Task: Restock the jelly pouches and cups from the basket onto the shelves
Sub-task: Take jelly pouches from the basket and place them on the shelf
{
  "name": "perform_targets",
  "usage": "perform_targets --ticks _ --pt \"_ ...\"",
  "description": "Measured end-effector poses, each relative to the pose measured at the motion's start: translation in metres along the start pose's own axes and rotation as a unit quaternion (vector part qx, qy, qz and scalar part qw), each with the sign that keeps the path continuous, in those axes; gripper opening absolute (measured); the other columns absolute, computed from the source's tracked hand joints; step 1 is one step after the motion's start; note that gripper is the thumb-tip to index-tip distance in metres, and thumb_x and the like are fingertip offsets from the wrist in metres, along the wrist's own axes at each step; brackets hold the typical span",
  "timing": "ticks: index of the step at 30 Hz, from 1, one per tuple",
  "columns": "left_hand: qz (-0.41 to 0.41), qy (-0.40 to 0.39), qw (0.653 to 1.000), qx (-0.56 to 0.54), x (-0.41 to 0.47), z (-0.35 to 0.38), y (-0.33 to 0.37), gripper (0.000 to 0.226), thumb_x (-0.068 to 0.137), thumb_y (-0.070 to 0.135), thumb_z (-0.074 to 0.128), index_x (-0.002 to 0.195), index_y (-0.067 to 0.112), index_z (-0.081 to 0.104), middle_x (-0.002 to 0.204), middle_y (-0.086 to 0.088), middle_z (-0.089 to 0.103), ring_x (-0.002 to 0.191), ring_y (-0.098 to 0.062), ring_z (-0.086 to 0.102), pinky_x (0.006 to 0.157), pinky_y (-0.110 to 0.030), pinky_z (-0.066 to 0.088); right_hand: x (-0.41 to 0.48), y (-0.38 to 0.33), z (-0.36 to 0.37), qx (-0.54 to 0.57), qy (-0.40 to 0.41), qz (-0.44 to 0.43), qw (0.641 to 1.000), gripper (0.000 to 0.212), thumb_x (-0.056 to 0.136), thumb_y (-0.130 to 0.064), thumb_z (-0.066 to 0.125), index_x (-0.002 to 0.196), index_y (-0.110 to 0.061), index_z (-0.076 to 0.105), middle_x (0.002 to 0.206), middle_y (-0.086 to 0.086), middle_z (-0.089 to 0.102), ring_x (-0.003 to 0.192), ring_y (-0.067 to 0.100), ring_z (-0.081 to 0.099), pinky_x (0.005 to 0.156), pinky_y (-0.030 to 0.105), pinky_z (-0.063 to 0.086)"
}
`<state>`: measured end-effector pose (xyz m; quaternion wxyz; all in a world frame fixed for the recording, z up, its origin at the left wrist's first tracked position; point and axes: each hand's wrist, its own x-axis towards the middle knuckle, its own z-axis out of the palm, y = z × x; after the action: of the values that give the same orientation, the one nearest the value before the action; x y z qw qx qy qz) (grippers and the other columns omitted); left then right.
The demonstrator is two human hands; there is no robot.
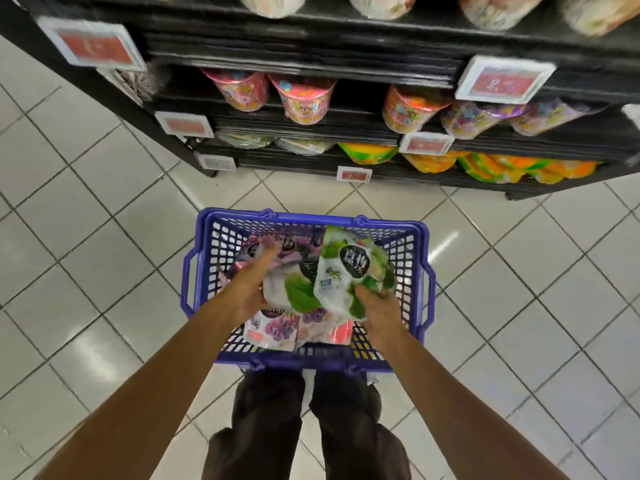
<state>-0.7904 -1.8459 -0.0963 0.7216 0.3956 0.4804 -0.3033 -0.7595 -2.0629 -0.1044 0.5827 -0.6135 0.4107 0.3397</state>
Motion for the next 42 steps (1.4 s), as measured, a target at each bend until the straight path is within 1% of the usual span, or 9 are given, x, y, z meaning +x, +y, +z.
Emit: perform_targets --ticks 2,6,9,13,17,20,26,34,42 --pt "-0.001 -0.043 0.999 -0.011 -0.028 0.000 -0.002 0.037 0.079 0.031 0.068 0.110 0.011 0.069 0.111 -0.017 0.071 0.091 -0.028 0.073 0.073 -0.042 0.059 -0.029 -0.012 -0.004 -0.018 -0.008 -0.033 0.999 0.015 0.087 0.005 0.064 0.086 -0.009 0.068 0.078 0.003 0.068 0.071 0.018 0.065 0.073 0.036 0.056" --pt "-0.011 -0.082 0.996 0.017 -0.109 -0.003 0.017 0.047 0.080 0.000 0.066 0.127 0.005 0.060 0.127 -0.020 0.063 0.119 -0.036 0.058 0.108 -0.054 0.041 -0.099 -0.058 -0.012 -0.054 -0.026 -0.101 0.993 0.014 0.085 0.005 0.064 0.081 -0.007 0.072 0.075 0.009 0.070 0.065 0.021 0.066 0.055 0.027 0.057" --pt "0.039 -0.142 0.984 0.097 -0.188 0.000 0.046 0.077 0.064 0.004 0.087 0.133 0.003 0.053 0.128 -0.023 0.062 0.116 -0.038 0.060 0.103 -0.052 0.046 -0.165 -0.099 -0.017 -0.059 -0.071 -0.148 0.985 0.014 0.086 0.010 0.058 0.096 0.009 0.068 0.083 0.016 0.069 0.074 0.026 0.066 0.068 0.038 0.057" --pt "0.126 -0.177 0.967 0.133 -0.291 0.011 0.089 0.094 0.047 0.005 0.095 0.129 0.021 0.051 0.107 -0.014 0.074 0.087 -0.025 0.072 0.072 -0.033 0.058 -0.257 -0.152 -0.008 -0.073 -0.143 -0.214 0.964 0.016 0.080 0.007 0.062 0.082 -0.006 0.071 0.067 0.002 0.072 0.060 0.014 0.068 0.055 0.025 0.055" --pt "0.229 -0.164 0.947 0.156 -0.386 0.023 0.139 0.108 0.046 0.017 0.098 0.138 0.029 0.044 0.131 -0.009 0.064 0.115 -0.031 0.064 0.089 -0.044 0.056 -0.334 -0.211 0.002 -0.039 -0.152 -0.266 0.951 0.024 0.086 0.007 0.058 0.077 -0.010 0.072 0.062 -0.002 0.069 0.054 0.009 0.064 0.049 0.020 0.049" --pt "0.290 -0.142 0.933 0.161 -0.447 0.033 0.171 0.113 0.042 0.019 0.100 0.140 0.024 0.043 0.127 -0.005 0.067 0.111 -0.026 0.067 0.079 -0.033 0.058 -0.389 -0.253 0.012 0.021 -0.149 -0.286 0.946 0.020 0.085 -0.001 0.059 0.079 -0.012 0.074 0.068 0.000 0.071 0.061 0.014 0.067 0.054 0.022 0.052" --pt "0.396 -0.110 0.895 0.175 -0.537 0.059 0.230 0.110 0.033 0.024 0.101 0.131 0.011 0.053 0.119 -0.016 0.069 0.112 -0.037 0.065 0.097 -0.052 0.051 -0.493 -0.322 0.018 0.070 -0.183 -0.394 0.898 0.019 0.072 -0.029 0.075 0.090 -0.023 0.076 0.100 0.004 0.071 0.086 0.017 0.069 0.073 0.033 0.053" --pt "0.559 -0.137 0.806 0.138 -0.627 0.105 0.281 0.062 0.067 -0.007 0.076 0.121 0.018 0.056 0.101 0.001 0.076 0.094 -0.015 0.072 0.070 -0.024 0.058 -0.598 -0.376 0.004 0.079 -0.185 -0.521 0.830 0.050 0.051 -0.025 0.086 0.096 -0.011 0.068 0.082 0.005 0.074 0.072 0.017 0.069 0.062 0.026 0.055" --pt "0.633 -0.176 0.735 0.170 -0.691 0.130 0.315 0.086 0.051 0.020 0.094 0.127 0.017 0.055 0.119 -0.009 0.070 0.108 -0.026 0.068 0.084 -0.034 0.058 -0.658 -0.408 -0.021 0.153 -0.228 -0.570 0.775 0.052 0.063 -0.017 0.082 0.112 -0.013 0.065 0.108 0.014 0.073 0.096 0.028 0.071 0.077 0.037 0.060"
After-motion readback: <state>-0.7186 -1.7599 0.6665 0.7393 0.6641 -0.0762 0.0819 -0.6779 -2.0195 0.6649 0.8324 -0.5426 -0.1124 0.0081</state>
